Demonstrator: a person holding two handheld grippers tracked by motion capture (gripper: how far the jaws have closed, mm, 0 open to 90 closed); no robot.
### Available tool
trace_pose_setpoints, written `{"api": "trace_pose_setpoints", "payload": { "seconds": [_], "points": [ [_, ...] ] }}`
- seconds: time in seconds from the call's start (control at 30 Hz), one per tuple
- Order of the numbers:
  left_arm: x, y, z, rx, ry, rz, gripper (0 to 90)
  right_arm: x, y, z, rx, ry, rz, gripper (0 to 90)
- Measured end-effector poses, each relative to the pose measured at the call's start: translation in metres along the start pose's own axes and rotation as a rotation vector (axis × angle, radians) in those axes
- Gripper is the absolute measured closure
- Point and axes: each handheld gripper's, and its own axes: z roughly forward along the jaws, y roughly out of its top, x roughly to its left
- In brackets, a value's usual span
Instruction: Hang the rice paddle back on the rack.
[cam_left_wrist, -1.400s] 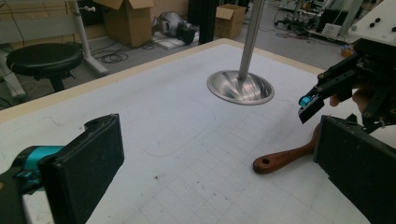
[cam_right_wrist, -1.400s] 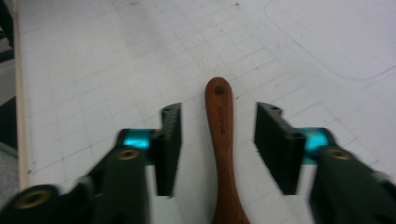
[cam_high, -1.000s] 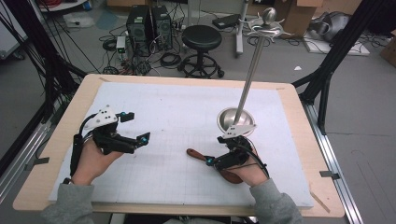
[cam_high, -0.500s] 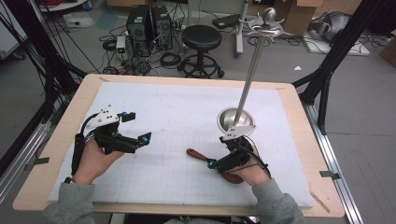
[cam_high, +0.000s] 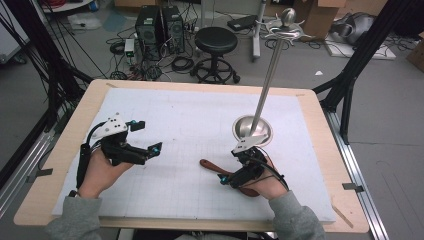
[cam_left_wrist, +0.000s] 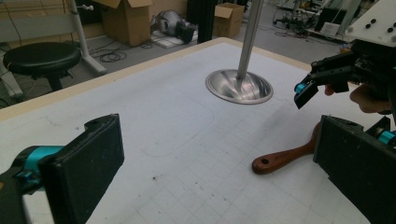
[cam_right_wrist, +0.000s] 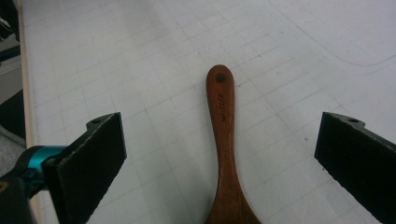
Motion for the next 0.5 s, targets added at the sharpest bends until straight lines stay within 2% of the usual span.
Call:
{"api": "trace_pose_setpoints", "payload": {
  "seconds": [0.27, 0.5],
  "points": [
    [-0.001, -0.002, -0.002, 0.008, 0.006, 0.002, 2.3, 0.004, 0.013, 0.004, 0.02, -0.023, -0.012, 0.7],
    [-0.001, -0.004, -0.006, 0.014, 0.017, 0.0, 2.3, 0.01, 0.019, 0.016, 0.118, -0.059, -0.053, 7.2]
  ]
}}
